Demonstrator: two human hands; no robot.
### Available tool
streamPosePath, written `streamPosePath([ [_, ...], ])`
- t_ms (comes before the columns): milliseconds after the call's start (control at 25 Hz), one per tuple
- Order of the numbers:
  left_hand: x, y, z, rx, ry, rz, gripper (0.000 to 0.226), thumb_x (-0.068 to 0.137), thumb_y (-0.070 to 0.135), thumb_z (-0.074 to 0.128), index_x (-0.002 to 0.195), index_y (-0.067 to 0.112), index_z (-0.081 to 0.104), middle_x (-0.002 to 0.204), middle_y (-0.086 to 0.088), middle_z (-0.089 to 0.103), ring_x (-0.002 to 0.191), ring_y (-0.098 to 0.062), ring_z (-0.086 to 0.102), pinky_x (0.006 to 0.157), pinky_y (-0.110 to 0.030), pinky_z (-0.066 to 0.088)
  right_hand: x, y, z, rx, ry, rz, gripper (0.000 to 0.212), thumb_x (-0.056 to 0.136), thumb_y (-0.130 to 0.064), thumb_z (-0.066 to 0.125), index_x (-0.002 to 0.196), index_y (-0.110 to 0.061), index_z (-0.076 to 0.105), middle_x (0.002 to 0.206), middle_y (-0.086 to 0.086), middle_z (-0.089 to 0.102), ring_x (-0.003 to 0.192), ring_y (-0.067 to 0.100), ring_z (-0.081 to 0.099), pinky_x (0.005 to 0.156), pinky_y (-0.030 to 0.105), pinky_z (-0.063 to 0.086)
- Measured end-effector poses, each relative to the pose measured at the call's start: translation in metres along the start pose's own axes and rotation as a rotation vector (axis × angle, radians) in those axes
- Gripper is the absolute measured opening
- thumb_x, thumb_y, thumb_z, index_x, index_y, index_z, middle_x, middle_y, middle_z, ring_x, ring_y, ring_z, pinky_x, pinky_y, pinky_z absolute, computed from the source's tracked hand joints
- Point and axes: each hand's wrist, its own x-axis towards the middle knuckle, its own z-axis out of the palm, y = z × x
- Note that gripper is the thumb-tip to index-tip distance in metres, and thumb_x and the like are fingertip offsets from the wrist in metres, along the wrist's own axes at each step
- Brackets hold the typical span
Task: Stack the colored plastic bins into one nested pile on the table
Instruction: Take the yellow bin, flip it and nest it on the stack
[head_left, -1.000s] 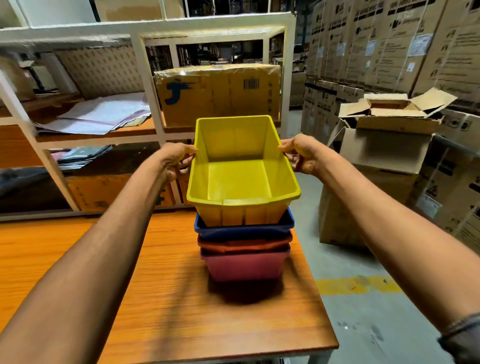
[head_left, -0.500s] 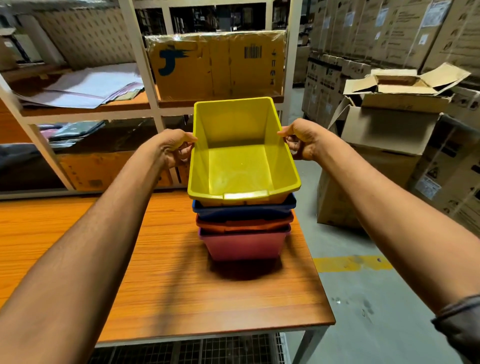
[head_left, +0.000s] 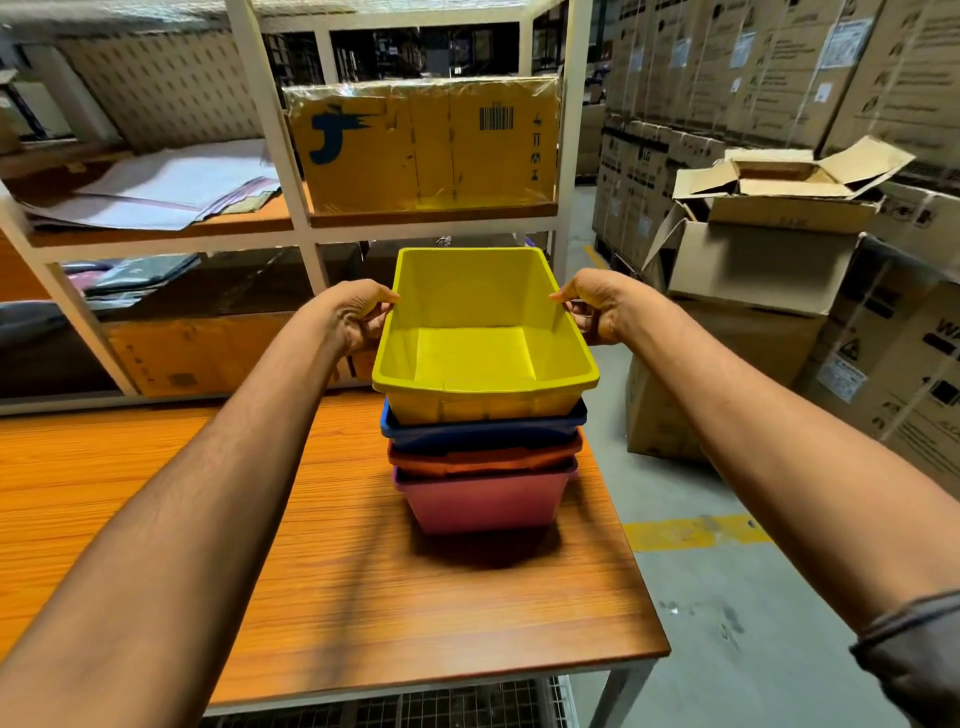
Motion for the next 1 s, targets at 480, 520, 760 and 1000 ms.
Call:
streamPosePath([
  [480, -0.017, -0.021, 0.004, 0.116, 0.099, -0.013, 0.010, 0.103, 0.010, 0.055, 0.098, 0.010, 0.064, 0.061, -0.001, 0.068, 0.040, -0.005, 0.062, 0.035, -0.018, 0.050, -0.007, 0.016, -0.001, -0.103, -0.011, -0.019, 0.020, 0.100, -0.004, 0.058, 0.081, -0.010, 0.054, 0.047, 0.001, 0.060, 0.027, 0.007, 0.053, 0.032, 0.018, 0.044],
  [520, -0.020, -0.020, 0.004, 0.109, 0.104, 0.001, 0.011, 0.102, 0.009, 0.057, 0.107, 0.012, 0.066, 0.070, -0.001, 0.068, 0.050, -0.005, 0.063, 0.038, -0.017, 0.049, -0.008, 0.016, 0.000, -0.133, -0.001, -0.042, 0.016, 0.100, -0.004, 0.058, 0.085, -0.010, 0.055, 0.053, 0.001, 0.061, 0.030, 0.006, 0.055, 0.032, 0.017, 0.042],
  [760, -0.033, -0.022, 0.010, 0.155, 0.156, 0.258, 0.043, 0.095, -0.001, 0.063, 0.135, 0.016, 0.062, 0.135, -0.010, 0.060, 0.113, -0.018, 0.057, 0.084, -0.031, 0.053, -0.016, 0.014, 0.006, -0.363, 0.125, -0.402, 0.025, 0.090, -0.003, 0.071, 0.110, -0.017, 0.066, 0.115, 0.007, 0.065, 0.104, 0.021, 0.058, 0.070, 0.034, 0.056],
  [1000, -0.074, -0.024, 0.013, 0.269, 0.206, 0.589, 0.046, 0.094, 0.006, 0.067, 0.136, 0.022, 0.059, 0.133, 0.000, 0.059, 0.122, -0.013, 0.054, 0.103, -0.039, 0.052, -0.048, 0.018, 0.006, -0.525, 0.180, -0.822, 0.053, 0.087, -0.015, 0.074, 0.137, -0.025, 0.058, 0.132, 0.000, 0.062, 0.116, 0.014, 0.060, 0.100, 0.038, 0.053],
])
